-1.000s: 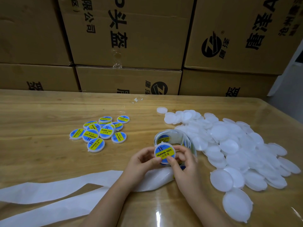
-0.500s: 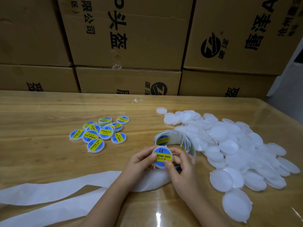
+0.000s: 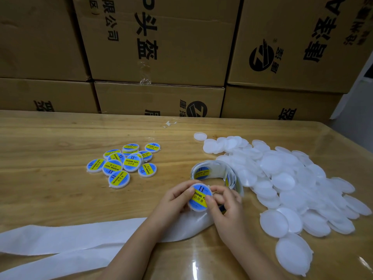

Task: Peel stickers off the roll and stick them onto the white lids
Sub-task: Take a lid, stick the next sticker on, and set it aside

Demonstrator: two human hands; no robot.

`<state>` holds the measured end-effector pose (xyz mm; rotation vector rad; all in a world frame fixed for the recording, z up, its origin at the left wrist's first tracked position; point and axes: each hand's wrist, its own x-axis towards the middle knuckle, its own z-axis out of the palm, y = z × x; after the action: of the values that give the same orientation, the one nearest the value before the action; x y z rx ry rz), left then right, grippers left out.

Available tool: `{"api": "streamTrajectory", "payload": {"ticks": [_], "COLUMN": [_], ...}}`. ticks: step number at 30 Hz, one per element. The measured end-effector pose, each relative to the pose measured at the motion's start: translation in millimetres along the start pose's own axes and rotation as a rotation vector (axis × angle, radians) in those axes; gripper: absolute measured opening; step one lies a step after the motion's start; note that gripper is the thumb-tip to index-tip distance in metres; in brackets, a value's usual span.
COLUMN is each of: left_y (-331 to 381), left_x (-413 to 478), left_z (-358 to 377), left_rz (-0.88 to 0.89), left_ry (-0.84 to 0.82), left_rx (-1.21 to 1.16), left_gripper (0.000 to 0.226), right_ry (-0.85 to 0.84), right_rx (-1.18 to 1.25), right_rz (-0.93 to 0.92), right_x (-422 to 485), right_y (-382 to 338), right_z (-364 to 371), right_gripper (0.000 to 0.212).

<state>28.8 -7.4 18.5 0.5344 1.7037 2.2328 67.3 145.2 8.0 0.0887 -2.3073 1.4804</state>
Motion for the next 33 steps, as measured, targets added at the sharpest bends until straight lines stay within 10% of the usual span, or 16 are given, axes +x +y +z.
{"api": "streamTrajectory", "payload": {"ticks": [11,22,33], "left_y": [-4.0,4.0,0.5], "left_x": [-0.4,4.7,4.7], "left_z": [-11.3,-79.0,-97.5], "left_rz": [-0.029,-0.006,-0.165], "left_ry": [0.005,0.853,0.980], "left_rx": [0.139,0.681,0.902], "left_gripper": [0.013,0.005,0.033], "right_ry": [0.120,0.088,0.104], "right_rx": [-0.068,-0.113,-0.165], "right_rz": [-0.127,-0.162,-0.170], "right_x": [7.7,11.4,11.7], "right_y": [6.1,13.9,14.7], "right_z": [-5.2,-3.6,-2.2], "right_gripper": [0.018,0.020,0.021]}}
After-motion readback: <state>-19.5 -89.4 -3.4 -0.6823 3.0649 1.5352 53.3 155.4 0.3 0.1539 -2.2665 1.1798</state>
